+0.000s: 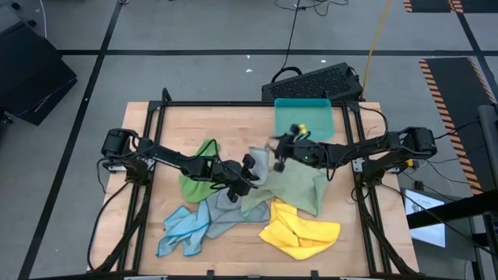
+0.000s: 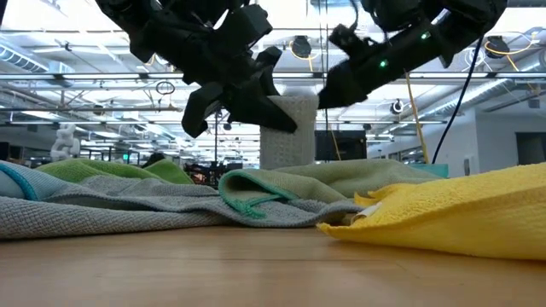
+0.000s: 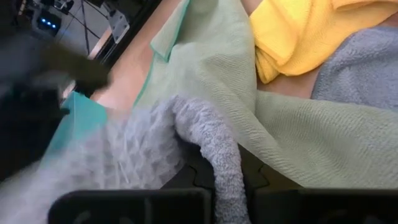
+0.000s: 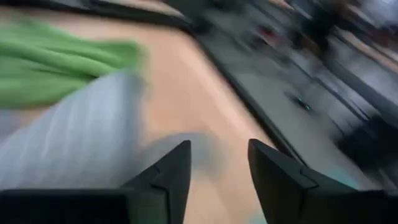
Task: Fold microfiber towels
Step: Put the folded gray microfiber cloth into the bin
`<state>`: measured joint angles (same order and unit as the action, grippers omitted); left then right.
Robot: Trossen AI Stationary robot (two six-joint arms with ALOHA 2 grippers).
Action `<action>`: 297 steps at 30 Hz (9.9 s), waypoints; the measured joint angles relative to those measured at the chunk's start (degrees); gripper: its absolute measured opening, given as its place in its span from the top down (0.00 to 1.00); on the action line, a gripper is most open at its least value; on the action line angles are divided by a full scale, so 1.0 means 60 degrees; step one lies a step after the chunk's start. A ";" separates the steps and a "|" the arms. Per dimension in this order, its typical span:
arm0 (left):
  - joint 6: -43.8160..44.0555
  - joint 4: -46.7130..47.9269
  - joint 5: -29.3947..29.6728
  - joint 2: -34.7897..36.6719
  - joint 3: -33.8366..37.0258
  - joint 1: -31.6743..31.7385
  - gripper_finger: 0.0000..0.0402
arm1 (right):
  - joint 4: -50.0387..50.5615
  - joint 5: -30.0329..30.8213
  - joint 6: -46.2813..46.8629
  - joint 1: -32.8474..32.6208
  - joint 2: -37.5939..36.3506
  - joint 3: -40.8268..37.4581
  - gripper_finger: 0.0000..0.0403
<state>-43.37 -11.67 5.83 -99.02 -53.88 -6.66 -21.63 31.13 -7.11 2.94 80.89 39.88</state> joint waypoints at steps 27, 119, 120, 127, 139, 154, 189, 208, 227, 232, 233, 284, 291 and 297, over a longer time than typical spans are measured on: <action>0.0424 -0.0001 0.0108 -0.0011 0.0000 0.0336 0.96 | 0.1383 -0.3880 0.3236 -0.2149 -0.2155 -0.1712 0.59; 0.6027 -0.0003 0.5040 0.1869 -0.0009 0.1603 0.54 | -0.2230 -0.8218 0.2758 0.6106 -0.2314 -0.1257 0.96; 0.6037 0.0047 0.5013 0.1841 0.0000 0.1606 0.54 | -0.2182 -0.8210 0.2833 0.6197 -0.2119 -0.1253 0.96; 0.6305 0.0217 0.4513 0.1745 0.0009 0.1606 0.54 | -0.2163 -0.7660 0.3361 0.6555 -0.0921 -0.1257 0.93; 0.6183 -0.0163 0.4513 0.1749 0.0006 0.1850 0.54 | -0.2008 -0.6529 0.4518 0.6976 0.0240 -0.1257 0.94; 0.5748 -0.0897 0.3750 0.1749 0.0006 0.2383 0.54 | -0.2949 -0.6982 0.5821 0.6945 0.1186 -0.1253 0.94; 0.7939 -0.2598 -0.1269 0.1725 -0.0002 0.5207 0.46 | -0.3819 -1.1522 0.1850 0.6967 -0.1090 -0.1253 0.95; 0.7897 -0.8153 -0.4729 -0.1712 -0.0002 0.5126 0.03 | -0.5536 -1.3807 0.0468 0.6973 -0.1087 -0.1253 0.95; 0.7849 -0.9301 -0.7642 -0.2702 -0.1105 0.4893 0.03 | -0.6720 -1.3956 0.1798 0.6564 -0.1090 -0.1253 0.96; 0.8360 -0.9406 -0.7654 -0.2685 -0.1105 0.4917 0.03 | -0.6714 -1.3959 0.1810 0.6717 -0.1090 -0.1253 0.96; 0.8463 -0.9461 -0.7511 -0.2685 -0.1105 0.4892 0.03 | -0.6680 -1.3956 0.1782 0.6743 -0.1090 -0.1253 0.96; 0.9465 -0.7424 -0.3692 -0.2685 -0.1532 0.4936 0.97 | -0.3080 -1.2007 0.3580 0.6862 -0.1084 -0.1246 0.73; 0.9345 -0.7422 -0.3694 -0.2685 -0.1532 0.4852 0.97 | -0.3065 -1.1489 0.3456 0.6863 -0.0937 -0.1247 0.96; 0.9292 -0.6899 -0.2545 -0.2685 -0.1537 0.4828 0.93 | -0.2829 -1.0989 0.3471 0.7059 -0.0934 -0.1246 0.95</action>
<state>12.38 -53.07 -9.44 -115.13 -63.10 22.31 -38.60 -34.80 13.72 45.29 75.29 32.40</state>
